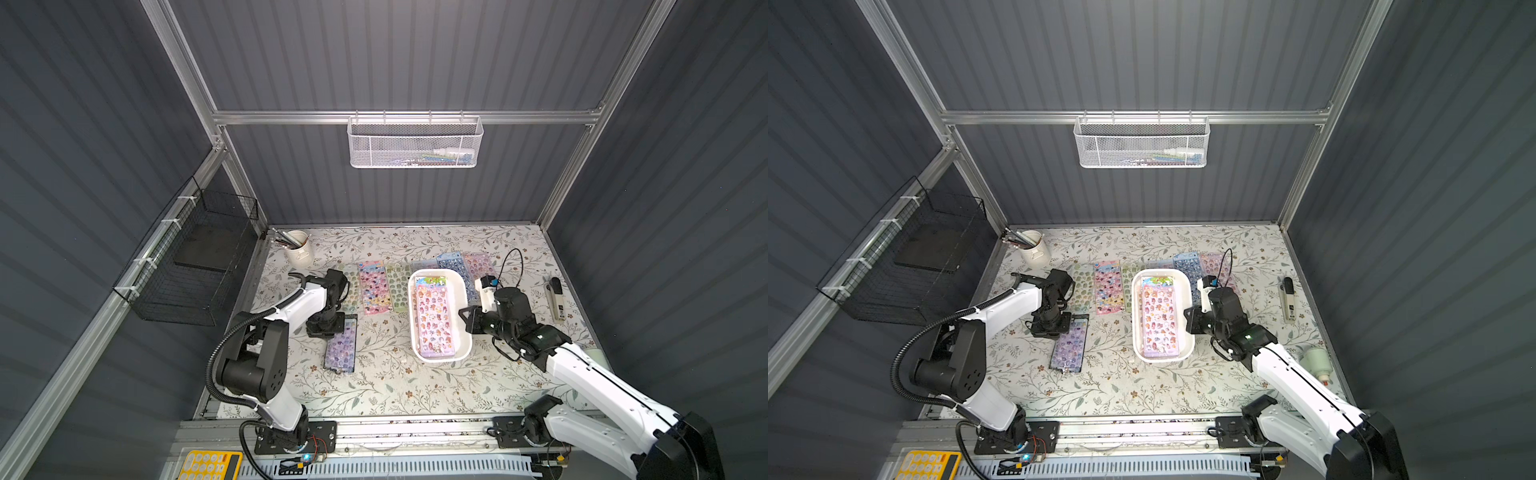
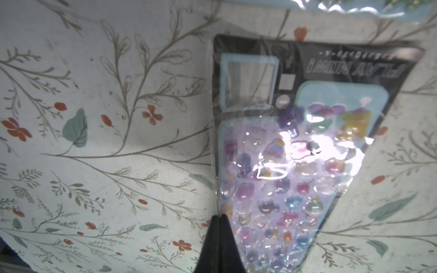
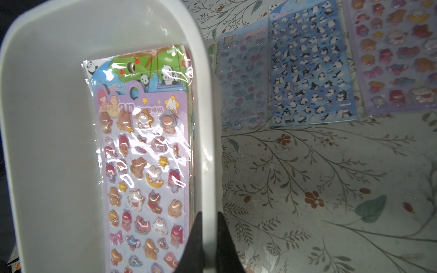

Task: Take the stickers out of the storage box
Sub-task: Place the sticker at the center of the board.

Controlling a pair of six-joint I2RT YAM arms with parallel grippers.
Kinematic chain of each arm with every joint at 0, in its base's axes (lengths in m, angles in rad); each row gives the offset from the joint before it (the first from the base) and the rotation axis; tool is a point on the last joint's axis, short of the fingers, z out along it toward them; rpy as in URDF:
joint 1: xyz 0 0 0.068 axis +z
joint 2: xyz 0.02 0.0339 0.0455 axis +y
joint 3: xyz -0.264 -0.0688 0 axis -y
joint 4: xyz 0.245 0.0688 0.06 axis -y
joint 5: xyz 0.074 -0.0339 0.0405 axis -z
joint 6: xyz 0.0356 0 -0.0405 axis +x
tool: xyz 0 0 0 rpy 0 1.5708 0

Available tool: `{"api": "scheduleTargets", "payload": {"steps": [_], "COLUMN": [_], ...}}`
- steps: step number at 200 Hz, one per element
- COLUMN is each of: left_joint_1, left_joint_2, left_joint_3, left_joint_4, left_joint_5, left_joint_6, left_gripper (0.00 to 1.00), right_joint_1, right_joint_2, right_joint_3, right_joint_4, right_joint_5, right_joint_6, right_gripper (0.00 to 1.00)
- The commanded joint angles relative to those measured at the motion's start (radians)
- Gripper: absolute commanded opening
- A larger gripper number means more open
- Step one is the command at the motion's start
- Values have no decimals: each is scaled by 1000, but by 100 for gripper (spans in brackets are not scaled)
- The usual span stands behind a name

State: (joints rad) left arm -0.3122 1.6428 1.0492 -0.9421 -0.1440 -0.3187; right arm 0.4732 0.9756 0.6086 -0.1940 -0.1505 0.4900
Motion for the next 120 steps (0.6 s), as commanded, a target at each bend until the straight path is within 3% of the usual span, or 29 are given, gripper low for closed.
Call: {"api": "scheduleTargets", "payload": {"steps": [1,29,78,120], "left_joint_1": [9,9,9,9], "left_joint_2": [-2,33,39,-7], "left_joint_3": [44,71,73,121], "left_joint_4": [-65,-111,-110,-171], "left_joint_5": [-39,-95,-98,-153], "left_joint_6": [-39,-28,-20,-23], "left_gripper": [0,0,24,34], "right_joint_1": [0,1,1,1], "right_joint_2": [-21,-24,-28,-29], "right_joint_3": [-5,-7,-6,-6], "right_joint_4": [38,37,36,32], "right_joint_5": [-9,-8,3,9], "right_joint_6": [13,11,11,10], "right_gripper": [0,1,2,2]}}
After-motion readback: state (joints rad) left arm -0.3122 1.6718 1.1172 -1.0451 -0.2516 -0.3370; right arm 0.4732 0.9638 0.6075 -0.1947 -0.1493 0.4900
